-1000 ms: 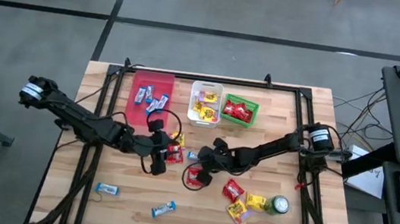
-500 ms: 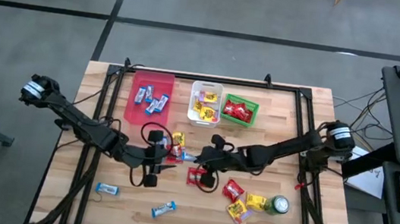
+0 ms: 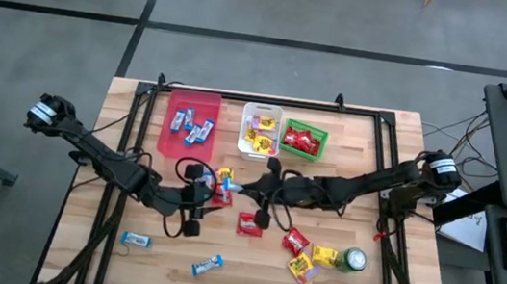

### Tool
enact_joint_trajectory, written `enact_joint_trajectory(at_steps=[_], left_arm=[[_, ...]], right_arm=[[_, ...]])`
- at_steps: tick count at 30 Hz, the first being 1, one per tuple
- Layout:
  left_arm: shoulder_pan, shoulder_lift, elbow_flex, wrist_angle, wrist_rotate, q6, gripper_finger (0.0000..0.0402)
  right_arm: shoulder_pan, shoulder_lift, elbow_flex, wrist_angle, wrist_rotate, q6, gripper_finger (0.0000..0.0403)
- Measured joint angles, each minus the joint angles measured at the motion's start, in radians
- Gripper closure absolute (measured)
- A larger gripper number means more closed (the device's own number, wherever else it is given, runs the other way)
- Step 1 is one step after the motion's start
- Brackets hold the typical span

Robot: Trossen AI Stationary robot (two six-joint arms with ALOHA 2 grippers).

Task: Sort candy
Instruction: Put the white chocolate into the pink bin

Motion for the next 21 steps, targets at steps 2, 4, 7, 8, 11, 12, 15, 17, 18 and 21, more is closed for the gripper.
enact_joint_trajectory(at_steps=[2,4,7,8,11,12,15,17,18,21], left_arm=[[0.000,-0.001,0.000,0.016,-0.030,0.015,0.0272],[-0.003,-0.004,0.000,0.028,-0.047,0.040,0.0272],[-0.010,-0.007,0.000,0.046,-0.052,0.084,0.0272],[-0.011,-0.008,0.000,0.058,-0.052,0.102,0.0272],[-0.016,-0.009,0.000,0.070,-0.054,0.159,0.0272],[-0.017,-0.011,-0.001,0.062,-0.056,0.172,0.0272],[-0.025,-0.032,-0.005,0.045,-0.103,0.180,0.0272],[-0.035,-0.060,-0.007,0.032,-0.133,0.179,0.0272],[-0.041,-0.077,-0.008,0.014,-0.159,0.170,0.0272],[-0.062,-0.137,-0.008,-0.080,-0.289,0.100,0.0272]], right_arm=[[0.001,0.000,-0.015,0.080,-0.043,-0.035,0.0380],[0.001,0.001,-0.035,0.160,-0.094,-0.053,0.0380],[0.001,0.001,-0.064,0.251,-0.162,-0.073,0.0380],[0.001,0.001,-0.074,0.276,-0.182,-0.074,0.0380],[0.001,0.002,-0.101,0.329,-0.202,-0.064,0.0380],[0.001,0.002,-0.108,0.332,-0.201,-0.057,0.0380],[0.001,0.004,-0.122,0.329,-0.133,-0.041,0.0380],[-0.003,0.004,-0.123,0.330,-0.071,-0.034,0.0380],[-0.008,0.004,-0.123,0.330,-0.045,-0.032,0.0380],[-0.035,0.004,-0.120,0.322,-0.015,-0.021,0.0380]])
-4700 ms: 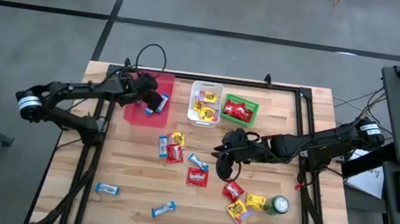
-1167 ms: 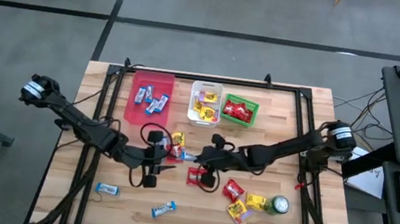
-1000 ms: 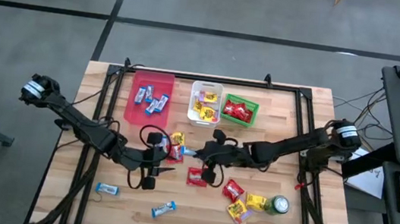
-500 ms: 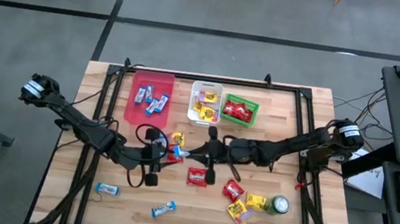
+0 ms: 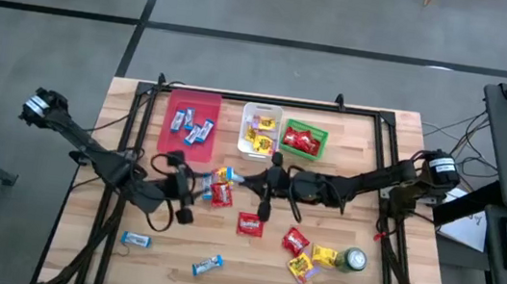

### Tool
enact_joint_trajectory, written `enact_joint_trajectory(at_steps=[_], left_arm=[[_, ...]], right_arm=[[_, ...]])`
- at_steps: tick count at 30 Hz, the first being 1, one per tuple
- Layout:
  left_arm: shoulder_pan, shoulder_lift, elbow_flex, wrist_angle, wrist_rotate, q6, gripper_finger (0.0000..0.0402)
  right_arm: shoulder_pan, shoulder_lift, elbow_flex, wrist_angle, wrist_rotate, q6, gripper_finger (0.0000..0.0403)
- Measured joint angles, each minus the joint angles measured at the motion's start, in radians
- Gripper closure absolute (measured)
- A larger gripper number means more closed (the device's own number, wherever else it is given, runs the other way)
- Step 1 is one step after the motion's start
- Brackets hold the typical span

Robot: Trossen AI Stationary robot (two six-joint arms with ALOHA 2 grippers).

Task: Sort candy
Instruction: Put the white chocolate into the pink bin

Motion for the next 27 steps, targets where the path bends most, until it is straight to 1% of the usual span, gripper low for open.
enact_joint_trajectory(at_steps=[2,4,7,10,14,23,27], left_arm=[[-0.016,-0.046,0.000,-0.085,-0.075,-0.074,0.0272],[-0.030,-0.089,0.002,-0.170,-0.117,-0.163,0.0272],[-0.036,-0.152,0.002,-0.257,-0.156,-0.287,0.0272],[-0.036,-0.200,0.002,-0.313,-0.159,-0.368,0.0272],[-0.036,-0.251,0.003,-0.323,-0.159,-0.384,0.0272],[-0.038,-0.349,0.003,-0.338,-0.156,-0.385,0.0272],[-0.038,-0.372,0.003,-0.368,-0.156,-0.389,0.0272]], right_arm=[[-0.029,0.000,0.010,-0.011,-0.003,0.000,0.0381],[-0.062,0.000,0.023,-0.040,-0.004,0.000,0.0381],[-0.116,0.001,0.035,-0.085,-0.035,0.002,0.0381],[-0.161,0.035,0.063,-0.072,-0.080,0.001,0.0381],[-0.204,0.132,0.145,-0.072,-0.133,-0.009,0.0381],[-0.268,0.371,0.377,-0.073,-0.137,-0.072,0.0381],[-0.287,0.461,0.467,-0.080,-0.137,-0.091,0.0380]])
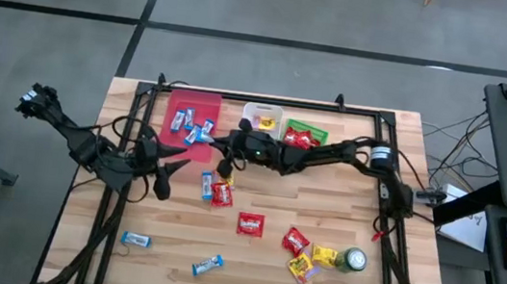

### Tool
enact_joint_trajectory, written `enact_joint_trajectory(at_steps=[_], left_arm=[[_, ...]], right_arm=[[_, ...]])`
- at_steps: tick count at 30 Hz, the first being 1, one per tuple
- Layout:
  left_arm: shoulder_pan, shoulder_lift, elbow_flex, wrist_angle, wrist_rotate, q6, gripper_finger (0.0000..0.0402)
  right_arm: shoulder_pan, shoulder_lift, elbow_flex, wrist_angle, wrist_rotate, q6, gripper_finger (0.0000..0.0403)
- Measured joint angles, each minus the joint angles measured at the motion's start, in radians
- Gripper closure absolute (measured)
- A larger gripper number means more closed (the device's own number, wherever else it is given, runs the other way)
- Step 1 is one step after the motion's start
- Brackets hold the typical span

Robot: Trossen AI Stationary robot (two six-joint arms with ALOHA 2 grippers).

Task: Sort candy
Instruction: Put the white chocolate into the pink bin, then put the red candy into the green bin

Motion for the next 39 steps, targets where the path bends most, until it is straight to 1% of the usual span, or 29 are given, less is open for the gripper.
enact_joint_trajectory(at_steps=[6,10,13,20,23,26,31,33,36,39], left_arm=[[0.000,0.002,0.000,-0.007,-0.001,0.002,0.0272],[0.000,0.007,0.000,-0.008,-0.001,0.004,0.0272],[0.000,0.007,0.000,-0.007,-0.002,0.004,0.0272],[0.000,0.007,-0.001,-0.006,-0.003,0.004,0.0272],[0.000,0.007,-0.001,-0.004,-0.003,0.001,0.0272],[0.000,0.007,-0.001,-0.003,-0.003,0.001,0.0272],[0.000,0.008,-0.002,-0.002,-0.003,0.000,0.0272],[0.000,0.014,-0.003,-0.004,-0.003,0.000,0.0272],[0.000,0.035,-0.003,-0.005,-0.003,-0.001,0.0272],[0.001,0.067,-0.003,-0.005,-0.003,-0.005,0.0272]], right_arm=[[-0.013,0.112,0.132,0.005,0.000,-0.007,0.0380],[-0.012,0.147,0.167,0.001,0.001,-0.025,0.0376],[-0.011,0.150,0.167,0.005,0.001,-0.019,0.0353],[-0.016,0.151,0.169,-0.065,0.001,0.004,0.0278],[-0.017,0.151,0.169,-0.089,0.001,0.004,0.0257],[-0.016,0.149,0.169,-0.101,0.001,0.004,0.0243],[-0.009,0.116,0.169,-0.123,-0.010,0.004,0.0238],[-0.002,0.091,0.169,-0.153,-0.036,-0.001,0.0241],[0.010,0.039,0.169,-0.251,-0.071,-0.004,0.0249],[0.029,-0.034,0.168,-0.444,-0.086,0.018,0.0259]])
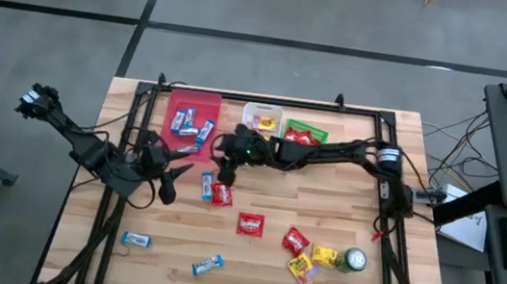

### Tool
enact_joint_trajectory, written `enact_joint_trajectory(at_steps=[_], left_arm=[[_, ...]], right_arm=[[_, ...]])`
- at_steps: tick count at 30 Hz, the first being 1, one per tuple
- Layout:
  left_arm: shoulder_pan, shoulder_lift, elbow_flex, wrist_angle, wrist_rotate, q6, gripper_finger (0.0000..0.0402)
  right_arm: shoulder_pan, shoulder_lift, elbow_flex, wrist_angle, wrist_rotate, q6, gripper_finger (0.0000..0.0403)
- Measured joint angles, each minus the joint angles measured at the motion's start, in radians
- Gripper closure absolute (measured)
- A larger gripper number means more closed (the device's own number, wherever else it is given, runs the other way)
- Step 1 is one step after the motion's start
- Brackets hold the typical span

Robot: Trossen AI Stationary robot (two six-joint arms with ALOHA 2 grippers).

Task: Sort candy
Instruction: Put the red candy into the green bin

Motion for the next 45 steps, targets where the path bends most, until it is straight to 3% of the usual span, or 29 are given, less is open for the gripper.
enact_joint_trajectory(at_steps=[7,14,22,29,36,40,45], left_arm=[[0.000,0.095,0.000,0.001,0.003,-0.082,0.0272],[0.000,0.219,0.010,0.022,0.004,-0.104,0.0272],[0.000,0.329,0.047,0.026,0.004,-0.102,0.0272],[0.000,0.381,0.062,0.025,0.004,-0.100,0.0272],[0.000,0.456,0.062,0.034,0.103,-0.071,0.0272],[0.000,0.525,0.062,0.107,0.148,-0.023,0.0272],[0.007,0.638,0.062,0.334,0.246,0.194,0.0272]], right_arm=[[0.092,-0.173,-0.002,-0.587,0.001,0.218,0.0278],[0.212,-0.193,-0.007,-0.816,0.009,0.269,0.0289],[0.294,-0.167,-0.012,-0.854,-0.007,0.165,0.0275],[0.327,-0.166,-0.012,-0.968,-0.072,0.226,0.0237],[0.393,-0.166,-0.042,-1.017,-0.072,0.194,0.0223],[0.428,-0.170,-0.081,-1.015,-0.071,0.212,0.0223],[0.444,-0.173,-0.144,-0.966,-0.069,0.318,0.0223]])
